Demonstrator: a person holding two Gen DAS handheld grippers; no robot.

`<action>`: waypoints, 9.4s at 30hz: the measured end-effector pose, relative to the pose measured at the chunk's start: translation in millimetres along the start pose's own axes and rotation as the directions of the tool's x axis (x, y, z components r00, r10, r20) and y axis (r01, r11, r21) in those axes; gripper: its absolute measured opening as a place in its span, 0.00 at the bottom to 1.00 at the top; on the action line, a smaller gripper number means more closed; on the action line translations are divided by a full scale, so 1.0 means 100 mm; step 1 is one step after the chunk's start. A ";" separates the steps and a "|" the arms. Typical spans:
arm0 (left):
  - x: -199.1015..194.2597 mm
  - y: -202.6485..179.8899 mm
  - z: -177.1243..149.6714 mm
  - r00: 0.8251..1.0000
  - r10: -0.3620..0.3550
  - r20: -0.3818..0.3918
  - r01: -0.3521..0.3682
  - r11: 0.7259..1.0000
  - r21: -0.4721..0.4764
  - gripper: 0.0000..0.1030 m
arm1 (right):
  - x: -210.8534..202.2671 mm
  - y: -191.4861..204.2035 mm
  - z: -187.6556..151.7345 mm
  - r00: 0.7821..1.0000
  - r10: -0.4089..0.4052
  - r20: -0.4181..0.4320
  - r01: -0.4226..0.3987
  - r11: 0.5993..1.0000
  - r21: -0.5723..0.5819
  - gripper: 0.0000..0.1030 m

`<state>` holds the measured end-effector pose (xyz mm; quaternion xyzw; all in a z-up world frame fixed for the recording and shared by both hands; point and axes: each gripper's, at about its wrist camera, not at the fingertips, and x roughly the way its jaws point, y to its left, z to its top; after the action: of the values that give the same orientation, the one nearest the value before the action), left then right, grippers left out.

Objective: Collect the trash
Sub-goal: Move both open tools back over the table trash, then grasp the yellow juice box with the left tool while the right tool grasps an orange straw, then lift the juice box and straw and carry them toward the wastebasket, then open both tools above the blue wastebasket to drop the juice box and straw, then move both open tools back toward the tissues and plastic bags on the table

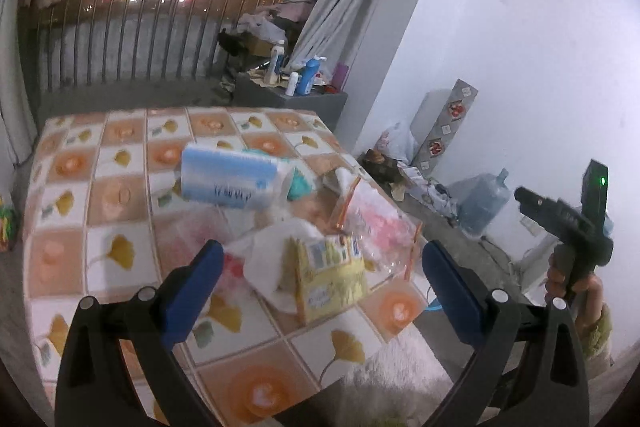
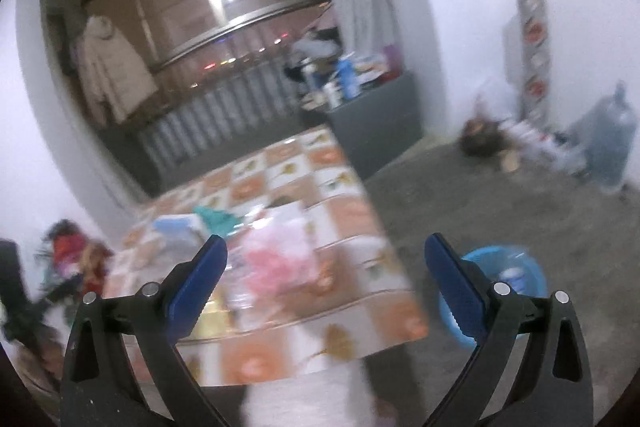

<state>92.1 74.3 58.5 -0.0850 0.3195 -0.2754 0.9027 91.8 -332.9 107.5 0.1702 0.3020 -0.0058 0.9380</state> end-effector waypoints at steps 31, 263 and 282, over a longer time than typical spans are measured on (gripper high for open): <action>1.15 0.27 -0.41 0.980 -0.132 -0.151 0.110 0.984 -0.141 0.43 | 0.81 0.04 -0.51 0.891 0.242 -0.385 -0.096 0.928 0.360 0.54; 0.76 -0.16 0.24 0.971 0.214 -0.106 -0.226 0.967 -0.120 0.95 | 0.21 -0.14 -0.24 0.887 -0.461 0.012 0.460 0.884 -0.080 0.92; 0.17 0.95 -0.56 0.940 0.323 -0.112 -0.342 0.868 -0.360 0.95 | 0.49 0.78 -0.34 0.994 0.042 -0.106 -0.050 0.996 -0.070 0.85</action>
<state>110.6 145.8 -25.4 -0.1926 0.3976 -0.0519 0.8956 121.5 -244.0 79.1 0.1431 0.3464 0.0355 0.9264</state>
